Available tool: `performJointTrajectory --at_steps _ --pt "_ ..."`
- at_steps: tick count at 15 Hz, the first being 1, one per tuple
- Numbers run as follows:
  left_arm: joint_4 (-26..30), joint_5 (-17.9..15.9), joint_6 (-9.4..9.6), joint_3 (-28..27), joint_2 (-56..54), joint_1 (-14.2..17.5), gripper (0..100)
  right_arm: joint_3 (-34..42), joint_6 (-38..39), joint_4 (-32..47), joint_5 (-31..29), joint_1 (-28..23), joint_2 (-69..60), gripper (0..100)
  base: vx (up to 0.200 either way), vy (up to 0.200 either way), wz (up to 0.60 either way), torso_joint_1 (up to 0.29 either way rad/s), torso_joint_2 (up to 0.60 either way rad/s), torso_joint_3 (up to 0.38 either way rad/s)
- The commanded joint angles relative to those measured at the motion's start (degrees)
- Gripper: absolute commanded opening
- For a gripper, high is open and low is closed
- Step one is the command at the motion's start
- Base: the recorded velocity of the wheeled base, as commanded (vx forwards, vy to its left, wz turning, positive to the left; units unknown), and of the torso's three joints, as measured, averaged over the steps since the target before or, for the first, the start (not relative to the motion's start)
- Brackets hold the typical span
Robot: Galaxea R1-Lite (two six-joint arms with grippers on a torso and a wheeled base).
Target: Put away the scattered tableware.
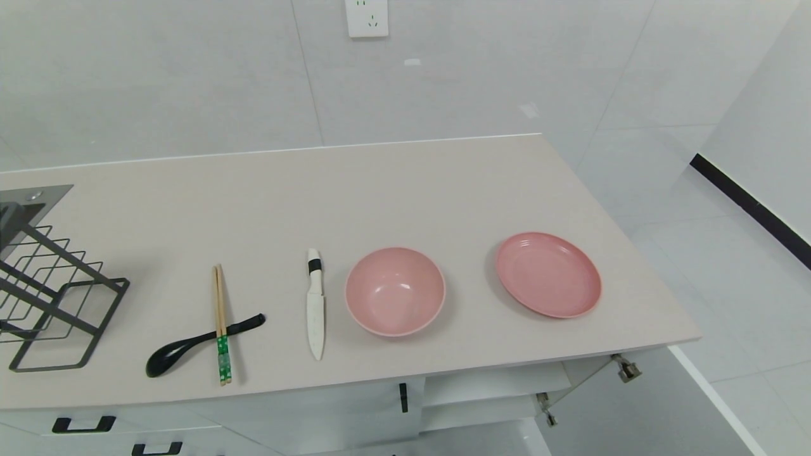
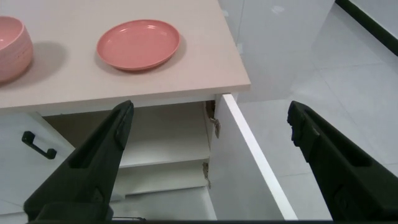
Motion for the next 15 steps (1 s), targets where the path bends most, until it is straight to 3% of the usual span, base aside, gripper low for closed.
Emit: performJointTrajectory --at_steps 1,6,9,12,13,15 --pt "0.02 0.02 -0.05 0.0 0.07 0.0 100 0.0 0.08 0.0 0.11 0.01 0.09 100 0.0 0.0 0.0 0.0 0.0 0.0" --pt "0.02 0.02 -0.31 0.0 0.07 0.0 100 0.0 -0.71 -0.97 2.48 0.01 0.09 100 0.0 0.0 0.0 0.0 0.0 0.0" --pt "0.02 0.11 -0.4 0.0 0.07 0.0 100 -0.88 -0.62 -15.38 2.83 0.01 0.09 100 0.0 0.0 0.0 0.0 0.0 0.0" --pt "0.02 0.11 -0.4 0.0 0.07 0.0 100 -8.7 -0.27 -10.11 8.46 -0.78 3.16 100 0.0 0.0 0.0 0.0 0.0 0.0" --pt "0.02 0.2 -0.58 0.0 0.07 0.0 100 -14.85 -0.27 -10.02 10.39 -0.87 9.58 100 0.0 0.0 0.0 0.0 0.0 0.0" --pt "0.02 0.2 -0.66 0.0 0.07 0.0 100 -19.78 -0.45 -10.11 12.32 0.1 18.37 100 0.0 0.0 0.0 0.0 0.0 0.0"
